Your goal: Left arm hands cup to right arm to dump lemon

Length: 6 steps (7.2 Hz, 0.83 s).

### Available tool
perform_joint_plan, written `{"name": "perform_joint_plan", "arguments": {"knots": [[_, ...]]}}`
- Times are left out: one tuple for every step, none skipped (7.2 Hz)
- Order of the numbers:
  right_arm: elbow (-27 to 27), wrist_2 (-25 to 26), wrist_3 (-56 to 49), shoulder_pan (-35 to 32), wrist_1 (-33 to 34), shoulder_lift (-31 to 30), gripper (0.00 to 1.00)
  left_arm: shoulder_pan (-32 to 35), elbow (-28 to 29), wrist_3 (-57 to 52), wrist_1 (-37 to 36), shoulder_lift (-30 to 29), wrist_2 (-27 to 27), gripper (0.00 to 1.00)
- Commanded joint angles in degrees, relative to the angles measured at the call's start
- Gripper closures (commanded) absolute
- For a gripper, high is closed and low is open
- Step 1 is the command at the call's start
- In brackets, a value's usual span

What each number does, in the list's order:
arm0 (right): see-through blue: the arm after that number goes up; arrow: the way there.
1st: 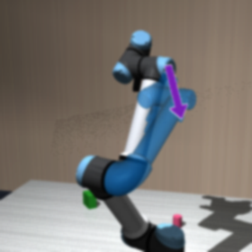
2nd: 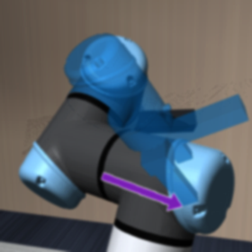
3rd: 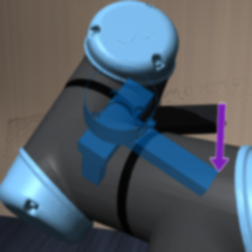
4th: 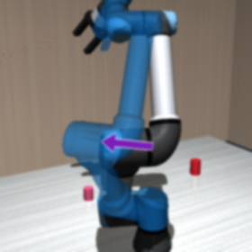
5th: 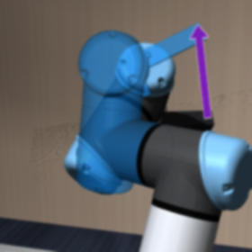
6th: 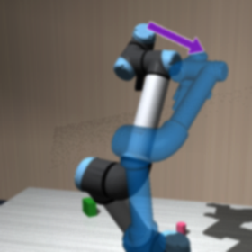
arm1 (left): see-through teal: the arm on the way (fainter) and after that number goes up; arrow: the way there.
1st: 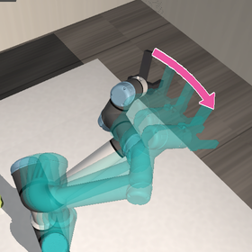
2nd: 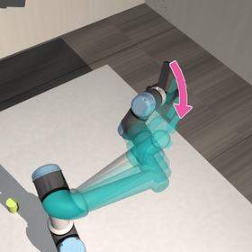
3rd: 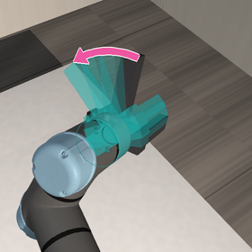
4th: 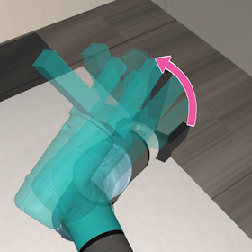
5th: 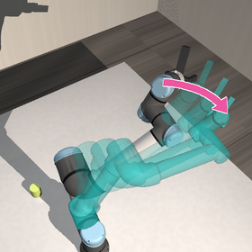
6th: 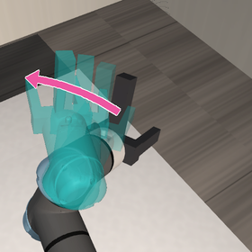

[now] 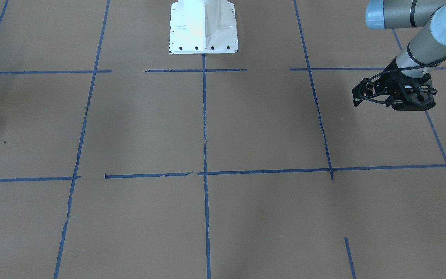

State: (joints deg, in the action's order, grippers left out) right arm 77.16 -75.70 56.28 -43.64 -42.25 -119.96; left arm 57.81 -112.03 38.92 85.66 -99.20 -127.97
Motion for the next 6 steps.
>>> {"name": "perform_joint_plan", "arguments": {"knots": [[-9.46, 0.11, 15.98, -1.71, -12.39, 2.88, 0.85, -0.07, 0.06, -0.07, 0.12, -0.03, 0.0, 0.0], [-9.66, 0.11, 24.92, -2.5, -12.5, 5.41, 0.85, -0.07, 0.06, -0.07, 0.12, -0.03, 0.0, 0.0], [-9.66, 0.11, 30.93, -3.12, -12.59, 6.22, 0.85, -0.07, -0.11, -0.07, 0.12, -0.03, 0.0, 0.0], [-9.66, 0.11, 38.21, -3.38, -12.59, 7.1, 0.85, 0.02, -0.11, -0.07, 0.12, -0.03, 0.0, 0.0], [-9.75, 0.11, 46.64, -4.43, -12.59, 8.67, 0.85, -0.06, -0.11, -0.07, 0.12, -0.03, 0.0, 0.0], [-9.75, 0.03, 52.64, -5.22, -12.59, 9.47, 0.85, -0.07, -0.2, -0.07, 0.12, -0.03, 0.09, 0.0]]}}
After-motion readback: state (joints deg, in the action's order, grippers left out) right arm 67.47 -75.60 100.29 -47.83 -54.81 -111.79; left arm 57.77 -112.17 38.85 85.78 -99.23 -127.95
